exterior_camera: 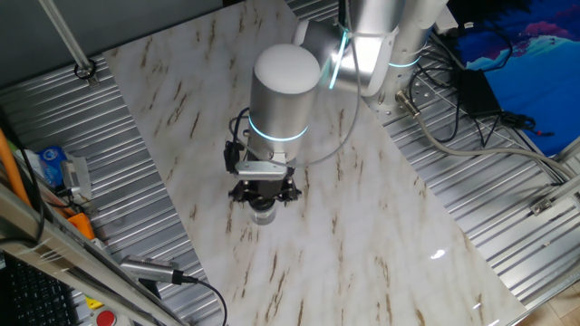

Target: Screw the lid onto the jar

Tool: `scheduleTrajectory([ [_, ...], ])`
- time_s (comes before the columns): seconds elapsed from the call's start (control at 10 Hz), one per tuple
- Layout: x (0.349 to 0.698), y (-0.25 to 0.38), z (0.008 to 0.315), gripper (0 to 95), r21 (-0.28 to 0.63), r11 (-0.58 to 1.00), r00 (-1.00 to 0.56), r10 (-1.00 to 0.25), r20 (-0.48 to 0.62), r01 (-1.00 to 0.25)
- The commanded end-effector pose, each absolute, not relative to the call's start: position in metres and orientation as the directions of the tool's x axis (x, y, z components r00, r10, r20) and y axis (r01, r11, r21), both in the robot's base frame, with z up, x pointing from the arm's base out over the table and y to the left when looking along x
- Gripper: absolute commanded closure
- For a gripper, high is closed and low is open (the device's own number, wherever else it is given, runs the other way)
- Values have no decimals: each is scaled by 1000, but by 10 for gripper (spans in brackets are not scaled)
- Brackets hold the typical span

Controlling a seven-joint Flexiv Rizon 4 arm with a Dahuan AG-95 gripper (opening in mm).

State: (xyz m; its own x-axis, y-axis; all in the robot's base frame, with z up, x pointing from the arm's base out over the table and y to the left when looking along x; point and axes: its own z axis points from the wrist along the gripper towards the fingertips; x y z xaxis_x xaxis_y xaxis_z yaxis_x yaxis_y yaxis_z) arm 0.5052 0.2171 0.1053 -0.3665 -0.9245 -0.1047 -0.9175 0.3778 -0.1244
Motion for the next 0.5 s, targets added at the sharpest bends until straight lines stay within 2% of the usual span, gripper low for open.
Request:
scheduleTrajectory([
  [0.1, 504, 217, 107, 0, -114, 367, -358, -929, -95, -923],
  [0.5, 500, 221, 114, 0, -110, 350, -347, -937, -47, -930],
])
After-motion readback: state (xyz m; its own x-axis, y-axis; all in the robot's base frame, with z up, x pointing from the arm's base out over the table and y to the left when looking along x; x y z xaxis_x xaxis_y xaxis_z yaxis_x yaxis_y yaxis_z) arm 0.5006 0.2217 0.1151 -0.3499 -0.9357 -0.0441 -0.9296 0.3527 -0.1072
